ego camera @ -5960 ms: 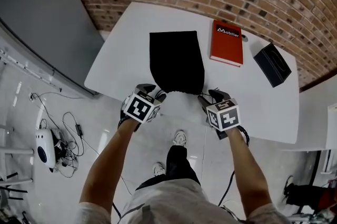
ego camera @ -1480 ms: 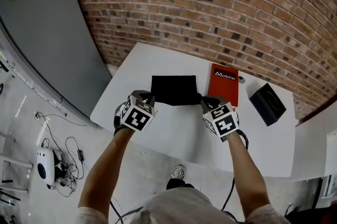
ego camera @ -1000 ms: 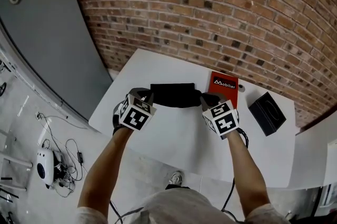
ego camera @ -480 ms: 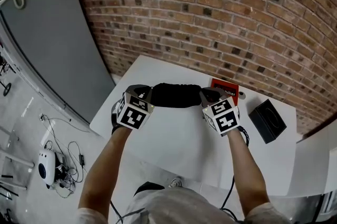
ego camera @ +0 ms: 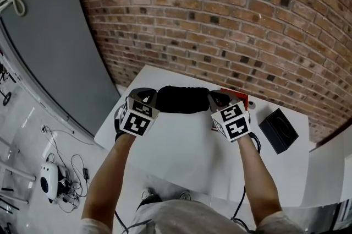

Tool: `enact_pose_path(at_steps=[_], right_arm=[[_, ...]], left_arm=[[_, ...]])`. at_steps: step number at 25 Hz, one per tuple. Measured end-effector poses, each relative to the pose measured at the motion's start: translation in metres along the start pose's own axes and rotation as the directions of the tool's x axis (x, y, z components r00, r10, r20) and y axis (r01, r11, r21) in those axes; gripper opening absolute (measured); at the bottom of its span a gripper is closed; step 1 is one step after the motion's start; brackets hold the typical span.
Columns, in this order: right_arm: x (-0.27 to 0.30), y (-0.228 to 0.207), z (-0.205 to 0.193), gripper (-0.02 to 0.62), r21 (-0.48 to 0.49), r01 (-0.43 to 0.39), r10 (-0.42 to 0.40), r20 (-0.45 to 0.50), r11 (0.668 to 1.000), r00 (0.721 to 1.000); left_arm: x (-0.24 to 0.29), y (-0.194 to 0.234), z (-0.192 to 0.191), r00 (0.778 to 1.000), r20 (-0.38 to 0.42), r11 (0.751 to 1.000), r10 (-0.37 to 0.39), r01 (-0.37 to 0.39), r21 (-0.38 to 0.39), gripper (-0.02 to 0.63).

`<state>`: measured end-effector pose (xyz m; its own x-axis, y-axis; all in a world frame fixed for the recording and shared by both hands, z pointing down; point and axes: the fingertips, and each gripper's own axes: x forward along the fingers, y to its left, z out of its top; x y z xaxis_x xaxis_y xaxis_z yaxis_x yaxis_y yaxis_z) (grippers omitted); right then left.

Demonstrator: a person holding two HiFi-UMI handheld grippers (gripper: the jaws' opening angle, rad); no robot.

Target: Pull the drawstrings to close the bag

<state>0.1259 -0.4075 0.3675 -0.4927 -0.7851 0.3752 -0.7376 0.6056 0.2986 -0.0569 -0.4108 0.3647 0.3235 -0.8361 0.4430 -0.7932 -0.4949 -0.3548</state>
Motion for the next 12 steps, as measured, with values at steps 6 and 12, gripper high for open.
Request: enact_pose_path(at_steps=[6,12], right_arm=[[0.002,-0.006,0.023,0.008,-0.005,0.053,-0.053,0.016,0.999,0.998],[0.000,-0.011,0.043,0.008,-0.008,0.127,-0.127,0.027,0.992,0.992]], left_arm=[[0.001,0.022,0.017,0.999,0.049,1.000,-0.009,0.008,0.015,0.011],[0.003,0.039,0.040,0.991,0.130,0.997,-0.040,0.032,0.066,0.011]])
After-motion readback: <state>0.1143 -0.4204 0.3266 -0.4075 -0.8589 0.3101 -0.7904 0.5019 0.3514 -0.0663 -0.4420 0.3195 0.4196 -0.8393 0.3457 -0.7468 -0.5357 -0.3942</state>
